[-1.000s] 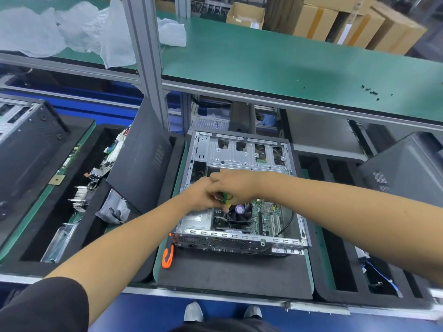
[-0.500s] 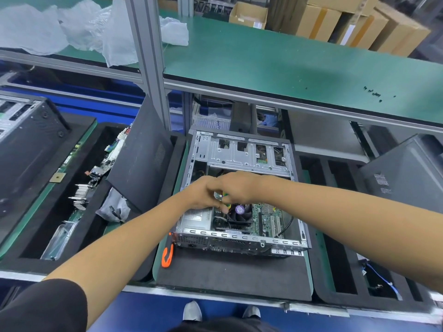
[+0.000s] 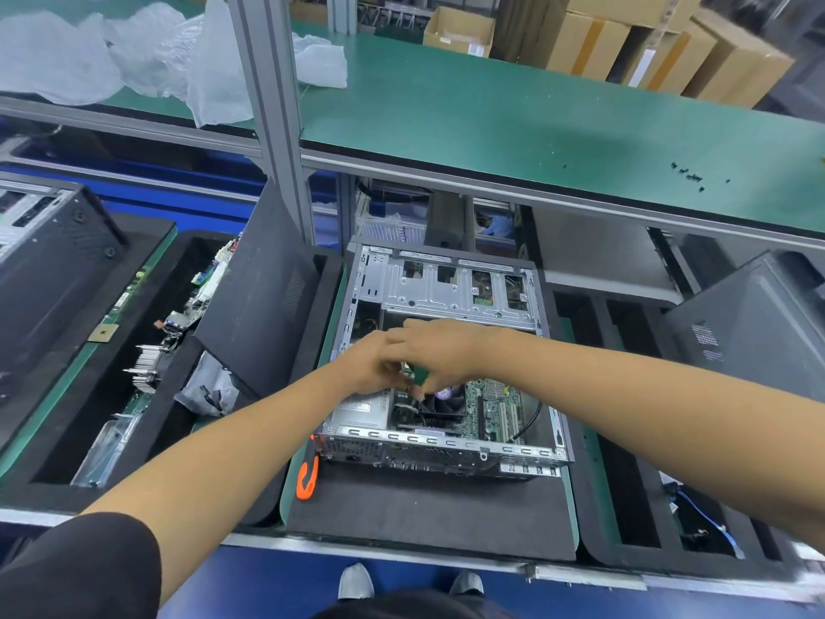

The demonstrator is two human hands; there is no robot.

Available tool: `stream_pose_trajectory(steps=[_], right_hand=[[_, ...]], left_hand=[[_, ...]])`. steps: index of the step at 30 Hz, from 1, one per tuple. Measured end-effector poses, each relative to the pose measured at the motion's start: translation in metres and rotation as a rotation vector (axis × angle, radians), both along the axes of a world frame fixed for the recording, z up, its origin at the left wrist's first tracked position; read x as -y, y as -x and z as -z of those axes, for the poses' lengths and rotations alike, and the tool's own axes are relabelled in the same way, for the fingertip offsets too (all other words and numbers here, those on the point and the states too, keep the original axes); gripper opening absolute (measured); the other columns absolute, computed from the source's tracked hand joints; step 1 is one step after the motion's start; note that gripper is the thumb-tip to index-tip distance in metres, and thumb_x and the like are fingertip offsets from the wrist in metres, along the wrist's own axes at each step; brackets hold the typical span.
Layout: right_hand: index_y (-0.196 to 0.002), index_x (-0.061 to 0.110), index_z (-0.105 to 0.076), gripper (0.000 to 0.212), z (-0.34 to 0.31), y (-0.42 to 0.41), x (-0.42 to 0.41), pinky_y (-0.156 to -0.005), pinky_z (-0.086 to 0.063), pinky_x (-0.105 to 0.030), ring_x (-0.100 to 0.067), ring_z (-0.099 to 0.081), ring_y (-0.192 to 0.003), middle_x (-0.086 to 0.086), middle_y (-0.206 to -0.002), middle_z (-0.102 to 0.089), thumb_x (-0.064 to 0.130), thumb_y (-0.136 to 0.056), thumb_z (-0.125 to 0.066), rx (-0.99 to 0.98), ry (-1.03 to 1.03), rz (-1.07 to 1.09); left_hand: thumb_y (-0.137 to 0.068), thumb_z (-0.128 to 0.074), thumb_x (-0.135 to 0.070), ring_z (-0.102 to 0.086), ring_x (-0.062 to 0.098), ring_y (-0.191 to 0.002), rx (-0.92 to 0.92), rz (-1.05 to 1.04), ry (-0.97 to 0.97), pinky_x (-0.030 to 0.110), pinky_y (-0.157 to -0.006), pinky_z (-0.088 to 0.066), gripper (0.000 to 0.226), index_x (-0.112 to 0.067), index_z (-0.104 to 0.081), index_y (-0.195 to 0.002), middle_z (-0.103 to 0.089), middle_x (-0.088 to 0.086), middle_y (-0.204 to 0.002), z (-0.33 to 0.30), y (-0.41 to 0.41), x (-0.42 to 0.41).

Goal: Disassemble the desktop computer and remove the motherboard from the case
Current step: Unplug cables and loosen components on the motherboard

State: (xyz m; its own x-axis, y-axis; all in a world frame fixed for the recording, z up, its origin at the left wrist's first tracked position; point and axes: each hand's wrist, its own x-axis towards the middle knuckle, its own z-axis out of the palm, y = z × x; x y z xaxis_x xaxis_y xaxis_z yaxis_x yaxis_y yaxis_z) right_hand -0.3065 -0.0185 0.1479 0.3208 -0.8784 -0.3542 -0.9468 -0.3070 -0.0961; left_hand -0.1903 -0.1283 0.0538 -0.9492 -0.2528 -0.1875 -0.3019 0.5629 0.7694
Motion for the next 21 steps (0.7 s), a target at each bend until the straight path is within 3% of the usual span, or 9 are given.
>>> stream_pose_trajectory(steps=[2,4,6,9,11,13,15,18,21], right_hand=[[-0.111,0.025,-0.047,0.033,0.002,-0.001,0.0,-0.056,-0.029,-0.026,-0.013,-0.043,-0.083,0.01,-0.096,-0.042,0.039,-0.088,-0.067,0.019,0.037,0.113],[-0.111,0.026,-0.046,0.03,0.001,-0.001,0.0,-0.054,-0.032,-0.029,-0.016,-0.05,-0.075,0.008,-0.087,-0.047,0.046,-0.091,-0.058,-0.08,0.034,0.217],[-0.109,0.027,-0.048,0.026,0.001,-0.003,0.002,-0.057,-0.037,-0.032,-0.02,-0.054,-0.073,0.009,-0.077,-0.048,0.046,-0.093,-0.055,-0.142,-0.011,0.306],[-0.11,0.025,-0.052,0.017,0.0,-0.007,0.006,-0.058,-0.037,-0.031,-0.02,-0.054,-0.075,0.008,-0.077,-0.051,0.033,-0.095,-0.056,-0.087,-0.08,0.344],[-0.112,0.022,-0.053,0.017,-0.002,-0.009,0.007,-0.059,-0.043,-0.033,-0.023,-0.06,-0.081,0.001,-0.087,-0.06,0.026,-0.096,-0.057,-0.093,-0.105,0.296],[-0.107,0.023,-0.054,0.013,-0.003,-0.011,0.006,-0.058,-0.043,-0.033,-0.022,-0.059,-0.083,0.0,-0.093,-0.06,0.02,-0.094,-0.058,-0.076,-0.111,0.209],[-0.105,0.022,-0.055,0.015,-0.006,-0.01,0.003,-0.055,-0.035,-0.032,-0.019,-0.053,-0.08,0.003,-0.095,-0.055,0.015,-0.092,-0.059,-0.058,-0.097,0.104],[-0.11,0.022,-0.058,0.024,-0.011,-0.008,-0.002,-0.058,-0.038,-0.034,-0.019,-0.05,-0.083,0.0,-0.105,-0.053,0.008,-0.09,-0.06,-0.113,-0.059,-0.054],[-0.116,0.026,-0.061,0.04,-0.011,-0.005,-0.005,-0.061,-0.043,-0.037,-0.021,-0.053,-0.09,0.0,-0.112,-0.053,0.0,-0.085,-0.059,-0.131,-0.001,-0.157]], left_hand=[[-0.051,-0.094,-0.057,-0.063,0.004,-0.095,-0.009,-0.016,0.009,0.033,-0.082,-0.057,0.069,-0.028,-0.069,-0.108,-0.067,-0.018,-0.1,0.002,-0.001,-0.001],[-0.047,-0.089,-0.07,-0.062,-0.001,-0.084,-0.001,-0.038,0.058,0.027,-0.073,-0.053,0.076,-0.027,-0.068,-0.105,-0.066,-0.019,-0.087,0.003,-0.002,-0.002],[-0.049,-0.087,-0.074,-0.059,0.0,-0.069,-0.01,-0.05,0.113,0.025,-0.062,-0.045,0.072,-0.026,-0.067,-0.099,-0.064,-0.017,-0.073,0.002,-0.002,-0.003],[-0.054,-0.092,-0.06,-0.064,-0.003,-0.081,-0.069,-0.021,0.027,0.02,-0.07,-0.047,0.051,-0.035,-0.073,-0.093,-0.07,-0.023,-0.083,-0.001,-0.004,-0.005],[-0.058,-0.096,-0.044,-0.065,-0.001,-0.091,-0.116,0.035,-0.051,0.016,-0.079,-0.049,0.041,-0.033,-0.075,-0.091,-0.072,-0.022,-0.09,-0.004,-0.005,-0.003],[-0.061,-0.096,-0.034,-0.067,0.008,-0.096,-0.078,0.078,-0.063,0.027,-0.087,-0.052,0.039,-0.027,-0.074,-0.092,-0.073,-0.013,-0.093,-0.009,-0.005,0.0],[-0.063,-0.095,-0.029,-0.068,0.008,-0.092,0.013,0.083,-0.066,0.03,-0.084,-0.054,0.037,-0.035,-0.069,-0.088,-0.073,-0.013,-0.091,-0.011,-0.004,0.002],[-0.07,-0.091,-0.02,-0.067,-0.001,-0.081,0.045,0.121,-0.071,0.017,-0.073,-0.052,0.03,-0.036,-0.07,-0.085,-0.072,-0.017,-0.084,-0.012,-0.002,0.005],[-0.071,-0.091,-0.026,-0.069,0.006,-0.083,0.009,0.12,-0.044,0.029,-0.077,-0.057,0.022,-0.025,-0.076,-0.087,-0.073,-0.011,-0.087,-0.012,-0.005,0.003]])
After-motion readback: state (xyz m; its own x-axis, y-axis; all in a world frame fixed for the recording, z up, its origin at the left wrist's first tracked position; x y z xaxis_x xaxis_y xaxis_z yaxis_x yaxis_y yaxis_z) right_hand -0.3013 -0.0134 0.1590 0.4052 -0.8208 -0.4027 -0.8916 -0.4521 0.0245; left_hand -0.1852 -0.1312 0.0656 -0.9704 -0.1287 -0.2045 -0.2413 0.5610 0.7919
